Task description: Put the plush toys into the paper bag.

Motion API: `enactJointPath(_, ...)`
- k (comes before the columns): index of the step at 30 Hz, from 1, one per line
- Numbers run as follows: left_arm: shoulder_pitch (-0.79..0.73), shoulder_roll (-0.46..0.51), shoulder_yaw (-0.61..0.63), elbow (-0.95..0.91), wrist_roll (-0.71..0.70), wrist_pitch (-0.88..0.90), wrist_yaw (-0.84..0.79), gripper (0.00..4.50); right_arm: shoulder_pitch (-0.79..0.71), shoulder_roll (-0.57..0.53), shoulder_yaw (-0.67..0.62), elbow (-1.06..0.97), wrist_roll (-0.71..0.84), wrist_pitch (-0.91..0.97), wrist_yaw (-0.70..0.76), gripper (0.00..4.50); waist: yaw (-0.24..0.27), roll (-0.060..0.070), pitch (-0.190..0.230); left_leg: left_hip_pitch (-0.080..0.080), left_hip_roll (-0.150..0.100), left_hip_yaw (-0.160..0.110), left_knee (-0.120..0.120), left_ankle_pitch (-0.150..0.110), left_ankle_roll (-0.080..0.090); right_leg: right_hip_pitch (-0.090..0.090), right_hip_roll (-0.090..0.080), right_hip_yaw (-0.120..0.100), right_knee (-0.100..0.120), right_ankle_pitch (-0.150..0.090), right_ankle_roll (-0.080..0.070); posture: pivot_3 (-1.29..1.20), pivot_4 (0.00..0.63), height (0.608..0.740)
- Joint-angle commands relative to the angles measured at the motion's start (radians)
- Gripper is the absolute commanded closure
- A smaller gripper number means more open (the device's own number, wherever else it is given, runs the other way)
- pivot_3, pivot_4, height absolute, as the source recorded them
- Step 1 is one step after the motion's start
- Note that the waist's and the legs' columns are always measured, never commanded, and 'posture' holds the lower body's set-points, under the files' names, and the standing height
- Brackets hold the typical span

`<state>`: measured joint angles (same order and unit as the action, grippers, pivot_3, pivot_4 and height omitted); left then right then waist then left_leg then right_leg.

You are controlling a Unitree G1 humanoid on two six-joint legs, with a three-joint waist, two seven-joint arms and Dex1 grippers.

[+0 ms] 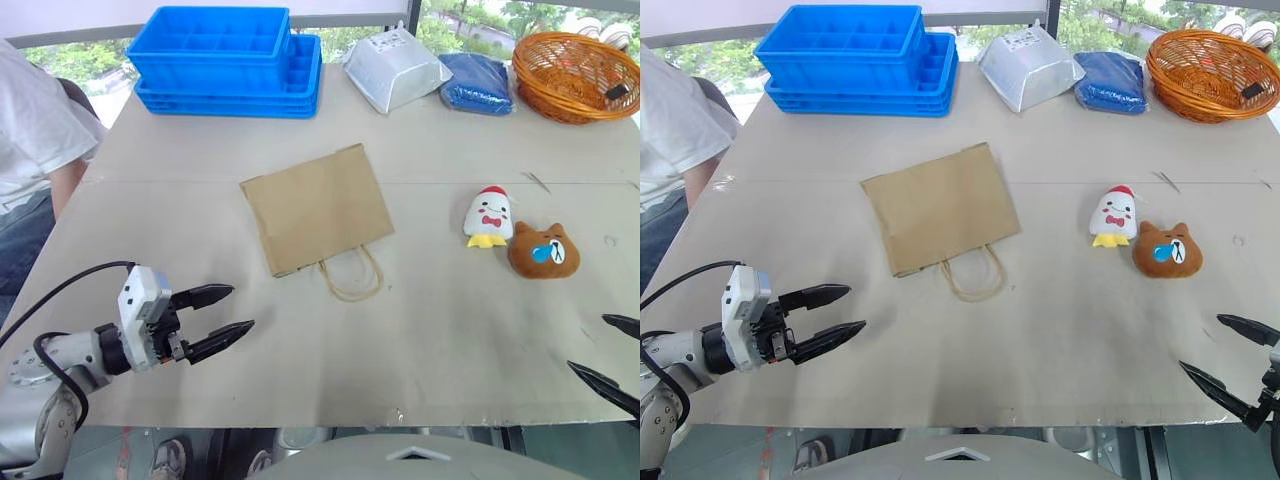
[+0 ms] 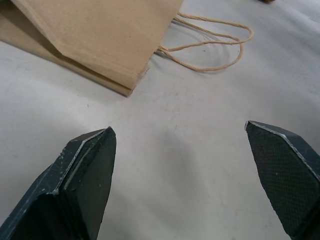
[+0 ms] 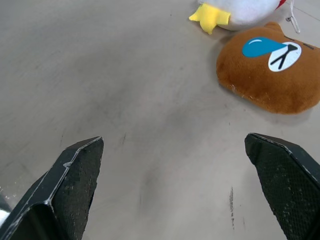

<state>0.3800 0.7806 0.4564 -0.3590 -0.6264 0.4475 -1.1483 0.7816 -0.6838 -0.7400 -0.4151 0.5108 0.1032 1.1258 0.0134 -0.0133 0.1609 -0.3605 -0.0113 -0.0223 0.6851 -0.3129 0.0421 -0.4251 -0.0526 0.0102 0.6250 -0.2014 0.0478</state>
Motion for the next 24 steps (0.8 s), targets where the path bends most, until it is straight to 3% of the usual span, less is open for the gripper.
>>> enactJointPath(1, -0.068, 0.014, -0.066, -0.043, 0.007, -0.004, 0.009, 0.04, -0.028, -0.009, -0.003, -0.1, 0.041, 0.041, -0.052, 0.0, 0.001, 0.0, 0.0, 0.0, 0.0, 0.0, 0.0, 0.0, 0.0, 0.0, 0.0, 0.0, 0.0, 0.0, 0.0, 0.0, 0.15, 0.74)
enactJointPath(4, -0.219, 0.008, -0.213, -0.092, 0.096, -0.058, 0.041, 0.04, -0.093, -0.016, 0.062, -0.253, 0.101, 0.134, -0.146, 0.0, 0.006, 0.001, 0.001, 0.0, -0.002, 0.0, 0.001, 0.0, 0.0, 0.001, 0.0, -0.001, 0.001, 0.0, 0.0, 0.0, 0.15, 0.74)
enactJointPath(9, -0.366, 0.051, -0.402, -0.071, 0.221, -0.128, -0.002, 0.04, -0.134, -0.061, 0.117, -0.344, 0.113, 0.184, -0.14, 0.0, -0.001, -0.001, -0.002, 0.0, -0.001, 0.0, 0.0, 0.001, -0.001, 0.001, 0.004, -0.001, 0.0, 0.003, -0.003, 0.0, 0.15, 0.74)
enactJointPath(13, -0.532, 0.044, -0.553, 0.035, 0.362, -0.232, -0.031, 0.04, -0.178, -0.099, 0.16, -0.359, 0.134, 0.205, -0.118, 0.0, 0.002, -0.002, -0.001, -0.001, -0.001, 0.0, 0.0, 0.0, 0.0, 0.0, 0.004, -0.003, 0.0, 0.003, -0.003, 0.0, 0.15, 0.74)
enactJointPath(19, -0.741, -0.047, -0.736, 0.248, 0.549, -0.456, -0.044, 0.04, -0.204, -0.085, 0.214, -0.347, 0.102, 0.164, -0.099, 0.0, 0.004, -0.002, -0.001, -0.001, -0.003, -0.001, 0.001, 0.0, 0.0, 0.001, 0.004, -0.003, 0.0, 0.003, -0.003, 0.0, 0.15, 0.74)
enactJointPath(22, -0.781, -0.09, -0.761, 0.312, 0.552, -0.509, -0.052, 0.78, -0.162, -0.058, 0.245, -0.333, 0.03, 0.106, -0.088, 0.0, 0.001, -0.002, -0.001, -0.001, -0.003, -0.001, 0.001, 0.0, 0.001, 0.001, 0.004, -0.003, 0.0, 0.005, 0.001, 0.0, 0.15, 0.74)
enactJointPath(24, -0.8, -0.107, -0.772, 0.338, 0.553, -0.522, -0.062, 1.69, -0.137, -0.037, 0.262, -0.321, -0.023, 0.065, -0.092, 0.0, 0.001, -0.002, -0.001, -0.001, -0.002, -0.001, 0.001, 0.0, 0.001, 0.001, 0.005, -0.003, 0.0, 0.005, 0.001, 0.0, 0.15, 0.74)
